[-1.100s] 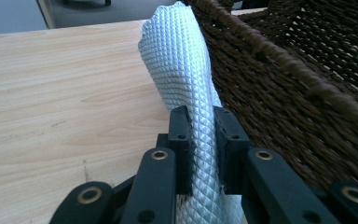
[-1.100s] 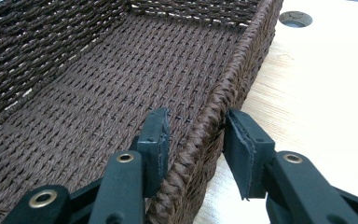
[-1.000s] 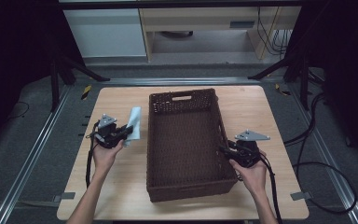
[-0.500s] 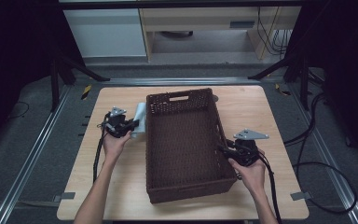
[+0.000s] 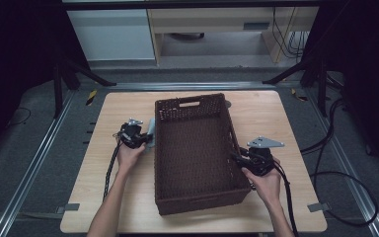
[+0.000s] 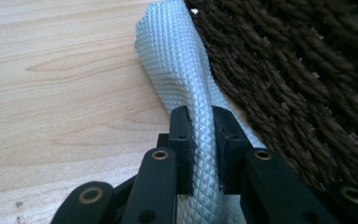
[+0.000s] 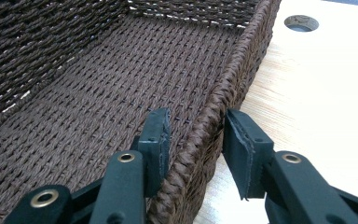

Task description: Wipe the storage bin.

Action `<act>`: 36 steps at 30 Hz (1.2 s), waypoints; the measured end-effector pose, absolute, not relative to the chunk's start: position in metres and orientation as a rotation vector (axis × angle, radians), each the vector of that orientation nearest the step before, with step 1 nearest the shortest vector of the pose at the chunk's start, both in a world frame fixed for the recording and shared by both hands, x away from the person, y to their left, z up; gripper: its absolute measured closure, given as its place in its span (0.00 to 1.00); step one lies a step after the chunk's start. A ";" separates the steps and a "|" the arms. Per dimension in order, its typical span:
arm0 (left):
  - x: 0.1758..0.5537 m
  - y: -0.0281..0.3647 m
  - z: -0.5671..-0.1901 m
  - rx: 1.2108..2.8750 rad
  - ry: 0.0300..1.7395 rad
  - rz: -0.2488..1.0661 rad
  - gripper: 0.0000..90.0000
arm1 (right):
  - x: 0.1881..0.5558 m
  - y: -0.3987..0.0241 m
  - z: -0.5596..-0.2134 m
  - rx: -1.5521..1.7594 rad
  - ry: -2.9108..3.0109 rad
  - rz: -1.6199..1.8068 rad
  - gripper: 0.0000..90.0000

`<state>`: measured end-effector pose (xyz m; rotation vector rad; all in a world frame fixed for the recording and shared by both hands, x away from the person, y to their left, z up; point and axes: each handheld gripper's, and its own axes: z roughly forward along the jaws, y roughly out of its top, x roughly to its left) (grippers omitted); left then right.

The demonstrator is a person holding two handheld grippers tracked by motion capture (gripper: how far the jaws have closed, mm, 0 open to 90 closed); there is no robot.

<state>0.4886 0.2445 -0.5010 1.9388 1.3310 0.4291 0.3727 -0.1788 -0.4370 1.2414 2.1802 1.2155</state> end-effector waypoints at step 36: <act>0.471 0.247 -0.479 1.939 1.208 0.415 0.88 | 0.373 -0.179 -0.437 1.241 2.175 1.218 0.68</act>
